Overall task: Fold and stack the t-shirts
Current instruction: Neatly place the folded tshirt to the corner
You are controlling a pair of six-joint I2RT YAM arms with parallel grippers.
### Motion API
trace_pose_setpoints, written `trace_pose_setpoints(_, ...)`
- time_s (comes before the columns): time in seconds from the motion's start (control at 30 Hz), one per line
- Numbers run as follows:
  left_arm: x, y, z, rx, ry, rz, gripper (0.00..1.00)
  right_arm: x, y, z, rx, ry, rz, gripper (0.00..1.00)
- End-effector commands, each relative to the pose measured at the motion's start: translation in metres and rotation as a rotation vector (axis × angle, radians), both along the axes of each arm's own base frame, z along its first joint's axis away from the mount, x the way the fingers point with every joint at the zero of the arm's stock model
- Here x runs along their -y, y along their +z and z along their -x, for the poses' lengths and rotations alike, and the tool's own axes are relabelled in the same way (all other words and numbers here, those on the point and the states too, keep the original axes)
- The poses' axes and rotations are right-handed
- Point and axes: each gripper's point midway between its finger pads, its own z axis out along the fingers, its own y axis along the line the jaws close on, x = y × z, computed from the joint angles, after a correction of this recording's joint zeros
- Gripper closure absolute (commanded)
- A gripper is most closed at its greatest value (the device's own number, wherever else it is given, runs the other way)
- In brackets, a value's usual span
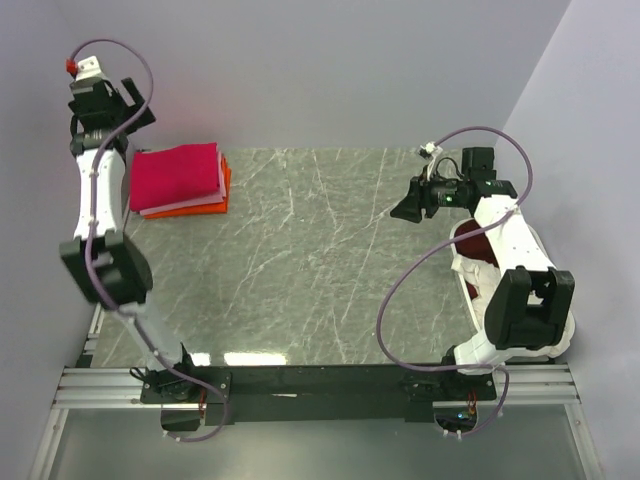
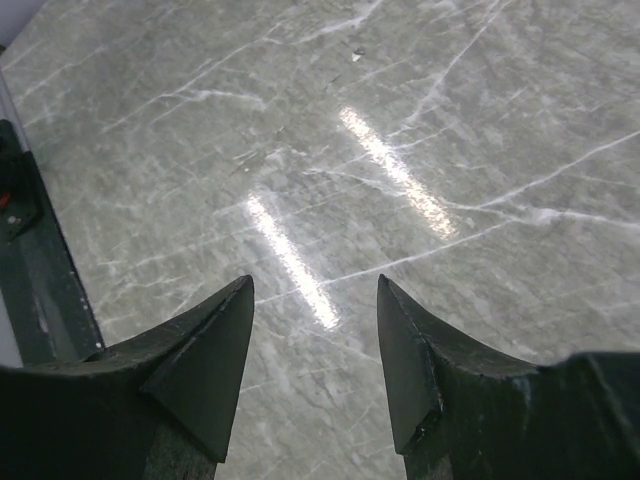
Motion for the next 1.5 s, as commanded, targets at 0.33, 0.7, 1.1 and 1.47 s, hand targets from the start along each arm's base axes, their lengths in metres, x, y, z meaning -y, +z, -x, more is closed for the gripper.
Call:
trace_pose_setpoints(0.33,0.157,-0.012,0.128,0.126,-0.515,0.379,0.01,0.05,0.023,-0.014,0.242,-0.213,0.271,0.38)
trace_pose_setpoints(0.7,0.168,-0.086,0.034,0.047,-0.793,0.778,0.57,0.047,0.023,0.027,0.26,-0.236,0.256,0.38)
trace_pose_setpoints(1.1,0.148,-0.236,0.003,-0.241,-0.572,0.952,0.66,0.045,0.013,0.032,0.243,-0.215,0.25,0.38)
trace_pose_setpoints(1.47,0.153,-0.081,-0.011,-0.056,-0.747,0.815,0.38,0.046,0.012,0.032,0.239,-0.217,0.259,0.38)
